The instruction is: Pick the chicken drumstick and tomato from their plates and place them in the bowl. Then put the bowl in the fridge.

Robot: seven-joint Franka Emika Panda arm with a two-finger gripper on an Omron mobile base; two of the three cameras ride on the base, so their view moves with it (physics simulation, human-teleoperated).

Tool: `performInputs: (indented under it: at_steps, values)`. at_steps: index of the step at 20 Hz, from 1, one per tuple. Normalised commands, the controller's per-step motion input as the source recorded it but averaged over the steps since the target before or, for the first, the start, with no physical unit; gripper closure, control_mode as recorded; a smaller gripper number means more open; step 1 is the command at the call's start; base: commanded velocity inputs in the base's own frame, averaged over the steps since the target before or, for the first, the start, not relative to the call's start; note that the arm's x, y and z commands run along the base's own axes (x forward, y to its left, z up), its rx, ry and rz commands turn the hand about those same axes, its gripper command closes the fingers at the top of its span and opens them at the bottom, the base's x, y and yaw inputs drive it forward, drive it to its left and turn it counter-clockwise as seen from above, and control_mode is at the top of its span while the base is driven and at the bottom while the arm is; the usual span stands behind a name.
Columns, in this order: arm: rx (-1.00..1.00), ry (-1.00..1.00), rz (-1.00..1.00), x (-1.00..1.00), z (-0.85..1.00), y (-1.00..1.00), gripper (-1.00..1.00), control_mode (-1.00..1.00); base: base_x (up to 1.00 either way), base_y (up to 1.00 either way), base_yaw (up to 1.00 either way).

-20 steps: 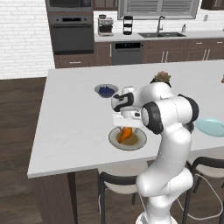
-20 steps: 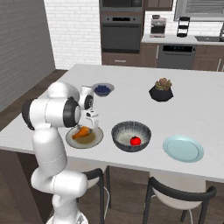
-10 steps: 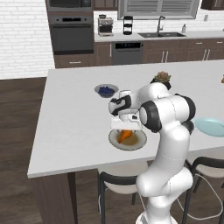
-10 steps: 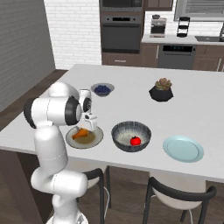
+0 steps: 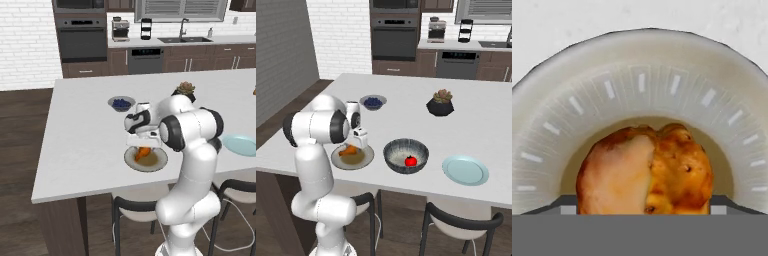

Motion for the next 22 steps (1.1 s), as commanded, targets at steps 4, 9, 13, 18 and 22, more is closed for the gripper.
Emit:
performInputs:
  at_steps: [4,9,13,18,22]
  values:
    - [0.0,-0.08,-0.01,-0.56,0.19,-0.2,1.0,-1.0,0.0,0.0,0.0]
    - [0.0,-0.03,-0.05,-0.77,0.95,-0.15,1.0,-1.0,0.0,0.0,0.0]
    - [-0.03,0.0,-0.08,-0.38,1.0,-0.02,1.0,-1.0,0.0,0.0,0.0]
    - [-0.09,-0.06,-0.01,-0.01,0.77,-0.74,1.0,-1.0,0.0,0.0,0.0]
    - [-0.05,0.01,0.0,0.02,0.74,-0.96,1.0,-1.0,0.0,0.0,0.0]
